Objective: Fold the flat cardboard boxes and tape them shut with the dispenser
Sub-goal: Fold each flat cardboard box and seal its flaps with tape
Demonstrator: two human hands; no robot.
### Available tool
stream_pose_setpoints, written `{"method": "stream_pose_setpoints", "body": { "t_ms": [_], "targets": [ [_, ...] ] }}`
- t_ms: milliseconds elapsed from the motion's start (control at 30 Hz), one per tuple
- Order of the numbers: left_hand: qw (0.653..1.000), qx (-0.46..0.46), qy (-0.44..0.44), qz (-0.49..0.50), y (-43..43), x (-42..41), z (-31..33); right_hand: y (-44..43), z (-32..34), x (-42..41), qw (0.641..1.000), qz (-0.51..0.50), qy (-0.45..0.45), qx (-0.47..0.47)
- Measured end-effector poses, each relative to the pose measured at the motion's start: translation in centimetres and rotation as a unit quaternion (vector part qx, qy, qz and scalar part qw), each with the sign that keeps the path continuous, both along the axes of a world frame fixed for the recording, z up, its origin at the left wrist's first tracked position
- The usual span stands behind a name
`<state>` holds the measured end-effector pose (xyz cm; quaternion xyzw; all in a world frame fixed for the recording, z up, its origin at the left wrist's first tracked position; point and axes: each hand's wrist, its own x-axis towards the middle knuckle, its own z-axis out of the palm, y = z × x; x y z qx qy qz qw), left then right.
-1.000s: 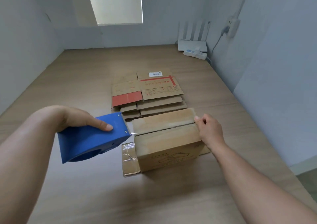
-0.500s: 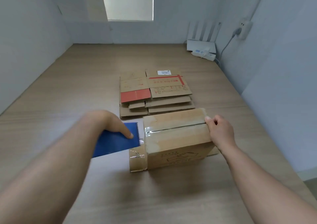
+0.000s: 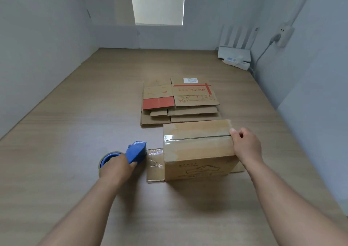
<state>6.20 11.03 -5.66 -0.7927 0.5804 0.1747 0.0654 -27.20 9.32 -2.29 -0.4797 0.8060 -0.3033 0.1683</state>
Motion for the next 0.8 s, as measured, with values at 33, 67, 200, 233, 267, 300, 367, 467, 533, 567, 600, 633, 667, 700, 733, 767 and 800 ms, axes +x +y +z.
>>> {"method": "stream_pose_setpoints", "body": {
  "t_ms": [33, 67, 200, 233, 267, 300, 367, 467, 533, 567, 600, 633, 667, 700, 733, 767, 800],
  "targets": [
    [1.000, -0.009, 0.004, 0.016, 0.3, 0.0, -0.1, 0.0, 0.0, 0.0, 1.000, 0.000, 0.001, 0.001],
    [0.999, -0.018, 0.001, 0.032, 0.6, -0.2, 0.1, 0.0, 0.0, -0.1, 1.000, 0.002, 0.003, 0.003],
    [0.981, -0.167, 0.068, 0.066, 1.0, -3.3, 2.3, 0.2, 0.1, -0.1, 1.000, 0.006, 0.002, 0.000],
    [0.966, -0.204, 0.146, 0.068, 1.0, -5.0, 3.3, 0.2, 0.1, -0.1, 1.000, 0.006, 0.000, 0.000],
    [0.949, -0.212, 0.225, 0.067, 1.0, -7.0, 4.2, 0.2, 0.1, -0.1, 1.000, 0.004, -0.002, 0.000],
    [0.936, -0.195, 0.287, 0.063, 0.8, -8.9, 4.7, 0.2, 0.0, -0.1, 1.000, 0.002, -0.003, 0.002],
    [0.923, -0.140, 0.347, 0.092, 0.4, -11.8, 4.7, 0.0, -0.1, -0.2, 1.000, 0.002, -0.005, 0.004],
    [0.924, -0.143, 0.324, 0.143, 0.1, -13.0, 3.5, 0.0, -0.4, -0.2, 1.000, 0.005, -0.001, 0.002],
    [0.918, -0.170, 0.324, 0.155, 0.1, -13.1, 3.3, 0.1, -0.1, -0.2, 1.000, 0.010, -0.002, 0.001],
    [0.913, -0.177, 0.331, 0.159, 0.2, -13.2, 3.3, 0.3, 0.1, -0.2, 1.000, 0.013, 0.002, 0.006],
    [0.910, -0.180, 0.337, 0.163, 0.2, -13.2, 3.4, 0.3, 0.4, -0.2, 1.000, 0.018, 0.008, 0.014],
    [0.909, -0.179, 0.338, 0.168, 0.1, -13.2, 3.6, 0.4, 0.6, -0.2, 0.999, 0.024, 0.014, 0.026],
    [0.914, -0.171, 0.329, 0.168, -0.2, -13.3, 3.9, 0.5, 0.9, -0.2, 0.998, 0.029, 0.017, 0.046],
    [0.925, -0.151, 0.307, 0.165, -0.5, -13.4, 4.2, 0.5, 1.2, 0.1, 0.997, 0.031, 0.021, 0.073],
    [0.940, -0.126, 0.275, 0.159, -0.8, -13.6, 4.6, 0.6, 1.6, 0.5, 0.994, 0.031, 0.031, 0.104],
    [0.953, -0.102, 0.239, 0.155, -1.0, -13.9, 4.8, 0.7, 2.1, 1.0, 0.989, 0.027, 0.047, 0.137],
    [0.962, -0.089, 0.208, 0.153, -1.1, -14.2, 5.0, 0.7, 2.5, 1.7, 0.983, 0.022, 0.065, 0.168]
  ]
}}
